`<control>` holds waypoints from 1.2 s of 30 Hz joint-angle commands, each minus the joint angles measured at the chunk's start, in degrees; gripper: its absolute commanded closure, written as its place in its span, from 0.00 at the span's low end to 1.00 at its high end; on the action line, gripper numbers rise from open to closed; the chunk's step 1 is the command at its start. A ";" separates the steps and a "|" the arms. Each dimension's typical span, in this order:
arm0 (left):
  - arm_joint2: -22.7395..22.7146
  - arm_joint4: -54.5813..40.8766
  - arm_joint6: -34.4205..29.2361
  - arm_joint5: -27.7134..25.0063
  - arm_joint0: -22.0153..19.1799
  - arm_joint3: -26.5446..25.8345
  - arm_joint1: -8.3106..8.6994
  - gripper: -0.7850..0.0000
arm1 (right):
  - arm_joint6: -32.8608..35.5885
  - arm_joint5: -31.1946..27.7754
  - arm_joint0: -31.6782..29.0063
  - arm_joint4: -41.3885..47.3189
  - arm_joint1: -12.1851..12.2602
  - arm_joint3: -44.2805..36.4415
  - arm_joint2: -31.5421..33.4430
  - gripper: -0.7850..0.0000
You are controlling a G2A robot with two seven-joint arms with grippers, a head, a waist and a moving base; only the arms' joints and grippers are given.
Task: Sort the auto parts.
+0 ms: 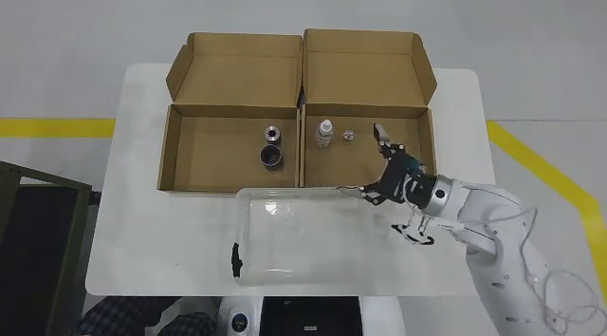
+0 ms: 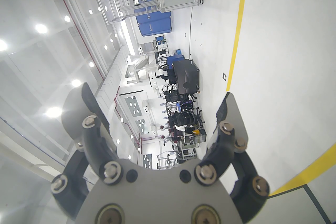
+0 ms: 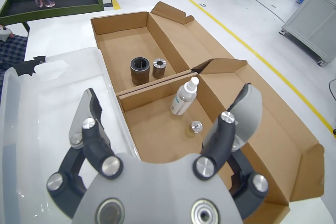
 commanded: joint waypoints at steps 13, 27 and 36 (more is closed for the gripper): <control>0.00 0.00 0.00 0.00 0.00 0.00 0.00 0.00 | -13.17 4.27 -14.94 -3.44 1.47 -1.07 13.91 0.00; 0.00 0.00 0.00 0.00 0.00 0.00 0.00 0.00 | -23.13 5.92 -23.68 -4.22 2.14 -0.16 23.54 0.00; 0.00 0.00 0.00 0.00 0.00 0.00 0.00 0.00 | -23.24 6.35 -24.22 -5.11 2.21 -0.71 24.09 0.00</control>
